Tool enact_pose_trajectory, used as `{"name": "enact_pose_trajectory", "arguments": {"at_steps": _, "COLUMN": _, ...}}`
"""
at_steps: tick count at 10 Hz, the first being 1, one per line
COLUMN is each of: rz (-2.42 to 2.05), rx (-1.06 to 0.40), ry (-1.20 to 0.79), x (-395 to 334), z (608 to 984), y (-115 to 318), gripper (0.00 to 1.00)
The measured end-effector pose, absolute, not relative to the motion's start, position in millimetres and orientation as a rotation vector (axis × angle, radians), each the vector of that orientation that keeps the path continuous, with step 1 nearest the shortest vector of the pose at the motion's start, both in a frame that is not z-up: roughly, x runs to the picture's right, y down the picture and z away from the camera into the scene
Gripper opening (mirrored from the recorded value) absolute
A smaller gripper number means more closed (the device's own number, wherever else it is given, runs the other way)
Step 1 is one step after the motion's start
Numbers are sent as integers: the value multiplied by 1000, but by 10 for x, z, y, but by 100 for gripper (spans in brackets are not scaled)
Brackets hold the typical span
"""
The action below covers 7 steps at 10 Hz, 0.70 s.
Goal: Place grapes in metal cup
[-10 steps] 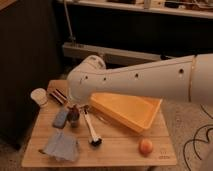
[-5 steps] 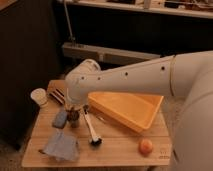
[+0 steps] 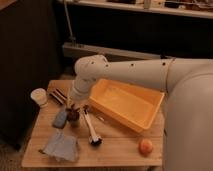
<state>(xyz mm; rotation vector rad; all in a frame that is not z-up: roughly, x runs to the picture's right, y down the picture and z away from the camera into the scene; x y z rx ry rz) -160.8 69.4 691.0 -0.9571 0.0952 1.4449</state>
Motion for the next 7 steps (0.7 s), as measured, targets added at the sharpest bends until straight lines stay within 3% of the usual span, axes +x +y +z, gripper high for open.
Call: {"name": "enact_pose_trajectory", "arguments": {"at_steps": 7, "rz": 1494, "rx": -1057, "ry": 75, "x": -1535, "z": 7172, "y": 810, "gripper": 0}}
